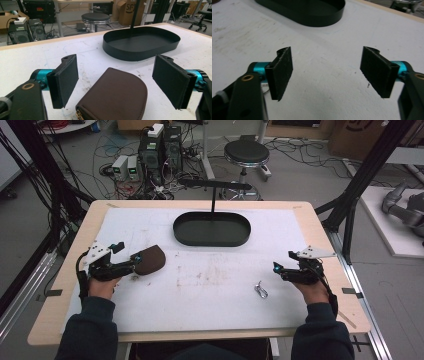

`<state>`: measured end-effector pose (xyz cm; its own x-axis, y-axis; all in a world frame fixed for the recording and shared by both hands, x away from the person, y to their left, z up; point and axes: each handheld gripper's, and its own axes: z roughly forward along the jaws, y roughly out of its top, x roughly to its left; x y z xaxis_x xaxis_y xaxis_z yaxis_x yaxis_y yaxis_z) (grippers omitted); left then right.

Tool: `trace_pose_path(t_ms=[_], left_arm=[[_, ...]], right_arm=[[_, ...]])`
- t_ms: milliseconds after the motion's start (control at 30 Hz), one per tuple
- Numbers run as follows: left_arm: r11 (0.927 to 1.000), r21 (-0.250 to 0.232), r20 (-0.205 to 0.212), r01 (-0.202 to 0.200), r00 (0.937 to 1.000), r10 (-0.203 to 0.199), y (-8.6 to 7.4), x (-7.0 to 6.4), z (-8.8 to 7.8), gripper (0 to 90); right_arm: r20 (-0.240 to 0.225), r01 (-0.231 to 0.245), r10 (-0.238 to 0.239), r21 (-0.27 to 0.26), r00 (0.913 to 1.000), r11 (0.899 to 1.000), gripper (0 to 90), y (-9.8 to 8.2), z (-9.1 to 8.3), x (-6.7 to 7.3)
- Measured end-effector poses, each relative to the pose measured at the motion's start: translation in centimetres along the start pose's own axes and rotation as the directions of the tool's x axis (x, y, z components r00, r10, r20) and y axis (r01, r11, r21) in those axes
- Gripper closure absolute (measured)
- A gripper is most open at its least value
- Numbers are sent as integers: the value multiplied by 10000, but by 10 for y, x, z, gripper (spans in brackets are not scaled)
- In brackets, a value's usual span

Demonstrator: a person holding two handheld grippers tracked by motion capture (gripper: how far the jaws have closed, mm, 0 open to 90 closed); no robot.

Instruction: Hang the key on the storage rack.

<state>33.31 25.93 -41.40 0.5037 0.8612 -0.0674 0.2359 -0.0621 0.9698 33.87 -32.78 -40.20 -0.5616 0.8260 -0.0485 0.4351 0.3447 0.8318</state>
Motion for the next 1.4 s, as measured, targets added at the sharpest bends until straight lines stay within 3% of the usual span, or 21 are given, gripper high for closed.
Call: trace_pose_path(t_ms=[233,267,367,400,433,600,633,667,700,767,800,967,1000,1033,1067,1167,1267,1400], left_arm=[[9999,34,147,-169,9997,169,-1,-3,-4,212],[9999,35,127,-147,9998,146,-1,-2,-4,214],[9999,78,62,-137,9999,137,-1,0,-4,214],[9999,65,29,-110,9999,110,-1,0,-4,214],[9999,75,17,-98,10000,98,-1,0,-5,215],[9999,128,-36,-62,10000,62,-2,1,-3,216],[9998,177,-29,-81,10000,81,-2,1,-3,217],[9998,177,-29,-81,10000,81,-2,1,-3,218],[9998,164,-25,-80,10000,80,-2,1,-2,218],[9998,168,-29,-74,10000,75,-2,1,-3,219],[9998,197,-41,-105,9999,106,-2,1,-3,219],[9998,191,-11,-99,9999,99,-2,1,-3,220],[9998,181,-14,-104,9999,104,-2,0,-3,220],[9998,182,-11,-109,9999,109,-2,0,-3,220],[9998,190,-6,-93,10000,93,-2,1,-3,220],[9998,196,-23,-99,9999,99,-3,1,-3,220],[9997,215,-10,-102,9999,102,-3,0,-3,220],[9997,217,-13,-122,9999,122,-3,1,-3,221]], right_arm=[[-771,458,-410,615,9962,9971,329,-2,8,6],[-1187,787,-688,812,9906,9936,339,-3,12,11],[-1970,760,-518,1174,9790,9902,382,-5,20,15],[-1970,760,-518,1174,9790,9902,382,-5,20,15],[-2367,863,-512,1407,9702,9863,385,-6,24,19],[-2629,1137,-715,1490,9622,9823,424,-6,23,30],[-2904,1280,-726,1767,9542,9759,452,-6,26,35],[-2904,1280,-726,1767,9542,9759,452,-6,26,35],[-3114,1438,-741,2073,9474,9677,498,-8,30,38],[-3155,1566,-806,2234,9455,9621,534,-8,31,39],[-3226,1728,-897,2393,9423,9554,615,-9,33,39],[-3117,1765,-1033,2167,9446,9602,734,-7,29,37],[-3039,1887,-1153,2245,9457,9560,811,-7,28,36],[-3039,1887,-1153,2245,9457,9560,811,-7,28,36],[-2825,2043,-1338,2372,9499,9497,873,-7,29,37],[-2476,2144,-1544,2375,9565,9474,878,-6,30,36],[-2017,2079,-1629,2270,9658,9514,887,-4,29,34],[-1846,1782,-1369,2298,9732,9568,887,-5,28,27]])
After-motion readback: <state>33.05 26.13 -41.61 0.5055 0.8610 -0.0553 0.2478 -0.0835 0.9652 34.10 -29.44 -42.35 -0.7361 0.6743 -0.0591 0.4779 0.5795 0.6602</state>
